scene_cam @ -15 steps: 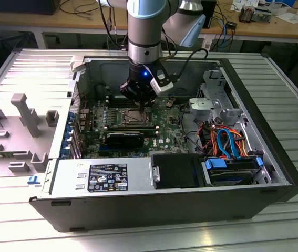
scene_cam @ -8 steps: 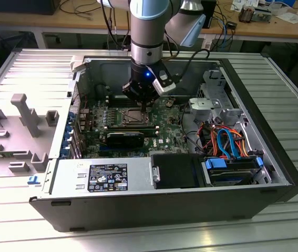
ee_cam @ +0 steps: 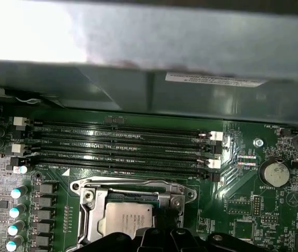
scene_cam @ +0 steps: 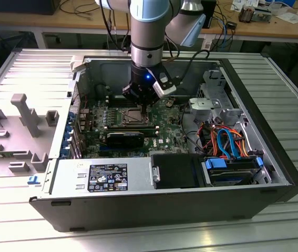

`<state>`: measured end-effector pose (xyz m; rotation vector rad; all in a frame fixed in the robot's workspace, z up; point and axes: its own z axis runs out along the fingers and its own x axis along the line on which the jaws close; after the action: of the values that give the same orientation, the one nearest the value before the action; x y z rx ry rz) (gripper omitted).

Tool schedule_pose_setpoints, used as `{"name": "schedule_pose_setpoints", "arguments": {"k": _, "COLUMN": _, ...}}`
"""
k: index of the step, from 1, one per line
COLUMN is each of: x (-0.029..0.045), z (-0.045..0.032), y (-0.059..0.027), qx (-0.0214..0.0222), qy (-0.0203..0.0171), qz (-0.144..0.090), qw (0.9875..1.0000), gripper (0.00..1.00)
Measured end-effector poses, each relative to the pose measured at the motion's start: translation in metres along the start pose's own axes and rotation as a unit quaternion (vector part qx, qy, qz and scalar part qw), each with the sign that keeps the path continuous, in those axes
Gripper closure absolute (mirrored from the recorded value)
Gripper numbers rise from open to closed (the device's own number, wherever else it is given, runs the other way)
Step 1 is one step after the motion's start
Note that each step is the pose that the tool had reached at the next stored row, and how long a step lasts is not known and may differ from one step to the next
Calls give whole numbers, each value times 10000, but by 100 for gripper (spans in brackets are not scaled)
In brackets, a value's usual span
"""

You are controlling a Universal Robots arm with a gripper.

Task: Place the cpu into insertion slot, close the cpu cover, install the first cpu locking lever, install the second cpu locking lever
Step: 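Install the second cpu locking lever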

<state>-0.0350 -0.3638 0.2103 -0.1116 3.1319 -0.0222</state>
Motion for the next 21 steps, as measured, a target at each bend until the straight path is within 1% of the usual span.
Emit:
{"name": "schedule_pose_setpoints", "arguments": {"k": 8, "x": -1, "z": 1, "y": 0, "qx": -1, "qy": -1, "qz": -1, "qw": 10000, "gripper": 89}}
{"name": "schedule_pose_setpoints", "arguments": {"k": 11, "x": -5, "z": -18, "y": -1, "qx": 5, "qy": -1, "qz": -1, "qw": 10000, "gripper": 89}}
{"name": "schedule_pose_setpoints", "arguments": {"k": 13, "x": -25, "z": -19, "y": -6, "qx": 20, "qy": 1, "qz": -2, "qw": 10000, "gripper": 89}}
{"name": "schedule_pose_setpoints", "arguments": {"k": 15, "x": -28, "z": -42, "y": -6, "qx": 40, "qy": 3, "qz": -2, "qw": 10000, "gripper": 89}}
{"name": "schedule_pose_setpoints", "arguments": {"k": 16, "x": -29, "z": -65, "y": -7, "qx": 48, "qy": 3, "qz": -2, "qw": 10000, "gripper": 89}}
{"name": "schedule_pose_setpoints", "arguments": {"k": 17, "x": -29, "z": -113, "y": -7, "qx": 63, "qy": 4, "qz": -3, "qw": 10000, "gripper": 89}}
{"name": "schedule_pose_setpoints", "arguments": {"k": 18, "x": -29, "z": -132, "y": -10, "qx": 77, "qy": 5, "qz": -3, "qw": 10000, "gripper": 89}}
{"name": "schedule_pose_setpoints", "arguments": {"k": 21, "x": -25, "z": -132, "y": -59, "qx": 77, "qy": 5, "qz": -3, "qw": 10000, "gripper": 89}}
